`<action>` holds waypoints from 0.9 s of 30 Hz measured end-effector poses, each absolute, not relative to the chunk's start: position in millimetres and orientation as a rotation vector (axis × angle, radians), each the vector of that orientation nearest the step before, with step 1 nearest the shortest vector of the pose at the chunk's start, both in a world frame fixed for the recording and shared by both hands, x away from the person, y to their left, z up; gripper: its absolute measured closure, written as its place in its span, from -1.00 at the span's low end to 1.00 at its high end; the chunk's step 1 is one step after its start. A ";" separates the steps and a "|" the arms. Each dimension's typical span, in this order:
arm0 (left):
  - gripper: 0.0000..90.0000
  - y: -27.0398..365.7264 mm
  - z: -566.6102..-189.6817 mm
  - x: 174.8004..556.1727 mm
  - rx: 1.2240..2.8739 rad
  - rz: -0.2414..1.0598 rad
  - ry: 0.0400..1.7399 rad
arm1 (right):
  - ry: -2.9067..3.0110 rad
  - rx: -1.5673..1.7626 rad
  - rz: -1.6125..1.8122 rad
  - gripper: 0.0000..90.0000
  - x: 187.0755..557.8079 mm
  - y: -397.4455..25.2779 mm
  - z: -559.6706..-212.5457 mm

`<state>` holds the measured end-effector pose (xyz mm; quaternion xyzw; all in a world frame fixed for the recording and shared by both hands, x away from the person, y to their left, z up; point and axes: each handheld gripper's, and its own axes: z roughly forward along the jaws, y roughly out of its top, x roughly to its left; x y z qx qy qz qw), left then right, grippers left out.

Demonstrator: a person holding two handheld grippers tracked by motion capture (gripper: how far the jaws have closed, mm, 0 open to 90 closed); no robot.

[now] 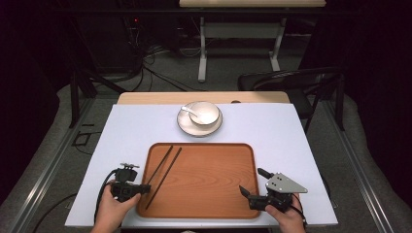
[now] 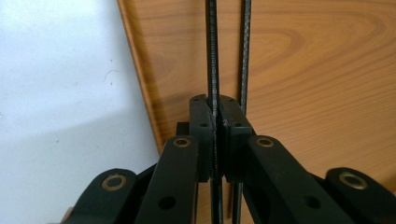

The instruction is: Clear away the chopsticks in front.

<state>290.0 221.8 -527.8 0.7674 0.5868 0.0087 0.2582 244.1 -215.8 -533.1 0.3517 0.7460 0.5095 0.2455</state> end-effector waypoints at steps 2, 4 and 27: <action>0.90 221.7 -527.9 290.2 2.081 0.026 1.592 | 2.035 0.957 1.390 -0.68 244.1 -215.7 -533.1; 0.90 221.2 -528.3 290.1 2.079 0.030 1.594 | 2.036 0.957 1.390 -0.68 244.1 -215.8 -533.1; 0.73 221.4 -526.8 289.4 2.064 0.079 1.585 | 2.034 0.953 1.393 -0.68 244.0 -215.9 -532.9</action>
